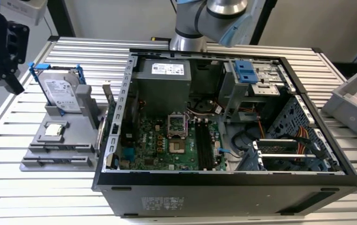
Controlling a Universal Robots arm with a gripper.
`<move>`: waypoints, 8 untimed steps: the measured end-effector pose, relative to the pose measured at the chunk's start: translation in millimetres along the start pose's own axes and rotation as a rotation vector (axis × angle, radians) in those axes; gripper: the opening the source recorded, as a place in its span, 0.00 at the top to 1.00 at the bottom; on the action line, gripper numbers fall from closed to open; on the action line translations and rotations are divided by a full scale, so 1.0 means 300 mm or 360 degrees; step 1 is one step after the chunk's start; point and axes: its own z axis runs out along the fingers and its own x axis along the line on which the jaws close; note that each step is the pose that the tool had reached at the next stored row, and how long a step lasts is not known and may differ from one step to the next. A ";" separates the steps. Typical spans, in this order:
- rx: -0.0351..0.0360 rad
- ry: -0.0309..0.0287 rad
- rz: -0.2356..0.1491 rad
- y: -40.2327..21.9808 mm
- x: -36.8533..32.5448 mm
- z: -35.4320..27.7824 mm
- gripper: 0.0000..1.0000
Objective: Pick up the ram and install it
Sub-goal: 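Pick up the ram and move it above insertion slot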
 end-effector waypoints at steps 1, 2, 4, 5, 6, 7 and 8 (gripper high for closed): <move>-0.0001 0.00006 -0.0020 0.000 0.000 0.000 1.00; -0.0001 0.00010 -0.0040 0.000 0.000 0.000 1.00; -0.0002 0.00018 -0.0081 0.000 0.000 0.000 1.00; -0.0002 0.00023 -0.0103 0.000 0.000 0.000 1.00; -0.0003 0.00027 -0.0122 0.000 0.000 0.000 1.00; -0.0003 0.00031 -0.0142 0.000 0.000 0.000 1.00; -0.0004 0.00034 -0.0160 0.000 0.000 0.000 1.00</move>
